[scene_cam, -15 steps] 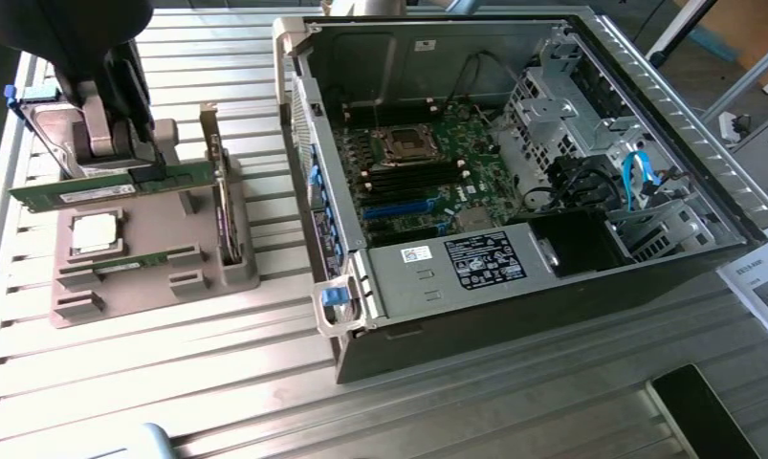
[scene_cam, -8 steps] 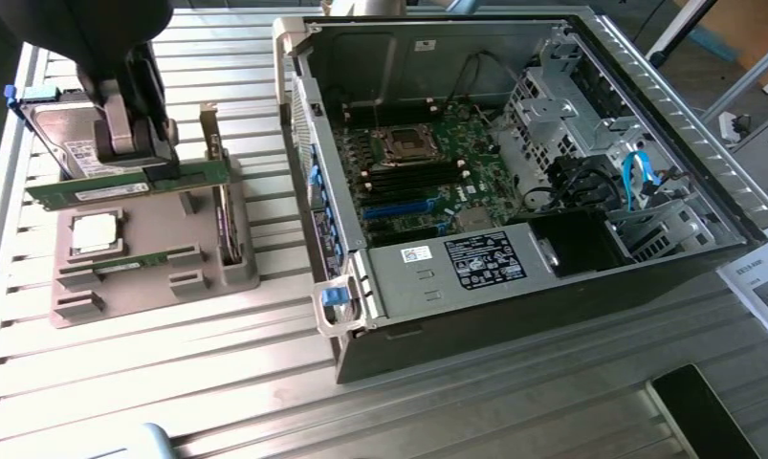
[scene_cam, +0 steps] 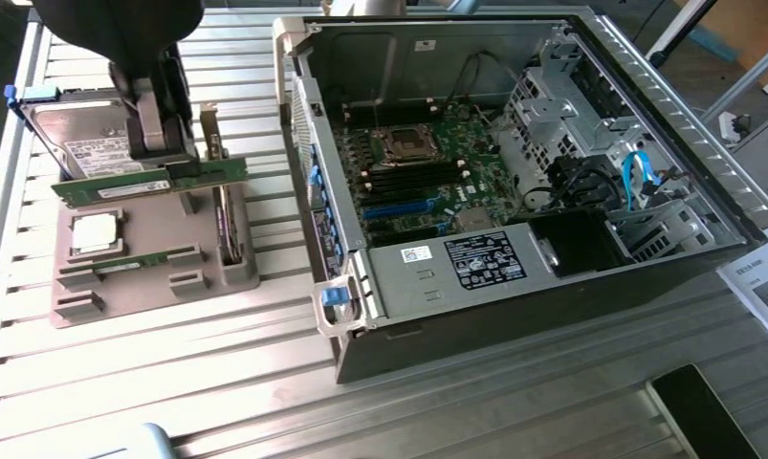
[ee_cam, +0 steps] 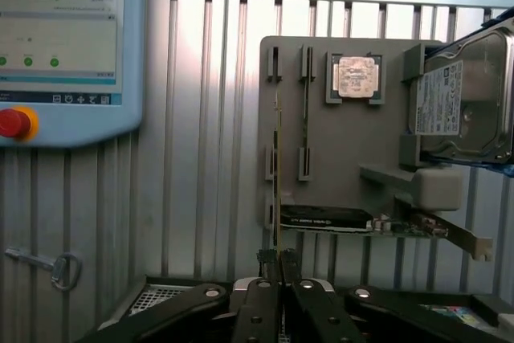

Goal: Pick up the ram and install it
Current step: 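Pick up the ram and move it above insertion slot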

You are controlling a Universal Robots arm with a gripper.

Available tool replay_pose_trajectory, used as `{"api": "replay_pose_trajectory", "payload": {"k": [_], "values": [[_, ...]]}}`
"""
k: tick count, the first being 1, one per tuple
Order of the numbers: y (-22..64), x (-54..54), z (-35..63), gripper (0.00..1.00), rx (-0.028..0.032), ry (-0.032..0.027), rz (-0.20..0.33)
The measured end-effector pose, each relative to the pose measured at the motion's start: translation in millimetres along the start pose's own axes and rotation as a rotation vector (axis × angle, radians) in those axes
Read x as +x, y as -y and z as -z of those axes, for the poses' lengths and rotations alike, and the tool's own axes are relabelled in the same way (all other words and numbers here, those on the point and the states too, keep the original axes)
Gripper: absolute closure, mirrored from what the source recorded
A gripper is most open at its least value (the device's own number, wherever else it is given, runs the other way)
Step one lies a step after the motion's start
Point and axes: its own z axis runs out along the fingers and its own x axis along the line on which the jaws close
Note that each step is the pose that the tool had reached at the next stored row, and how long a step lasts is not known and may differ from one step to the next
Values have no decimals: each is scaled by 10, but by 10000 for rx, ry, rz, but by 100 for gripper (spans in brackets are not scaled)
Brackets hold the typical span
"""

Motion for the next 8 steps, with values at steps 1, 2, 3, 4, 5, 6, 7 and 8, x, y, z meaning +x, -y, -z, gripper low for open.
{"api": "replay_pose_trajectory", "payload": {"k": [1, 2, 3, 4, 5, 6, 7, 8], "values": [[15, 1, 0, 88, 0, 0, 0], [32, 2, 0, 88, -1, -1, 0], [43, 2, 0, 88, 0, 0, 0], [62, 3, -1, 88, 0, 0, 0], [78, 4, -1, 88, 0, 0, 0], [89, 5, -1, 88, 0, 0, -1], [100, 5, -1, 88, 0, 0, 0], [112, 6, -1, 88, -1, 0, 0]]}}
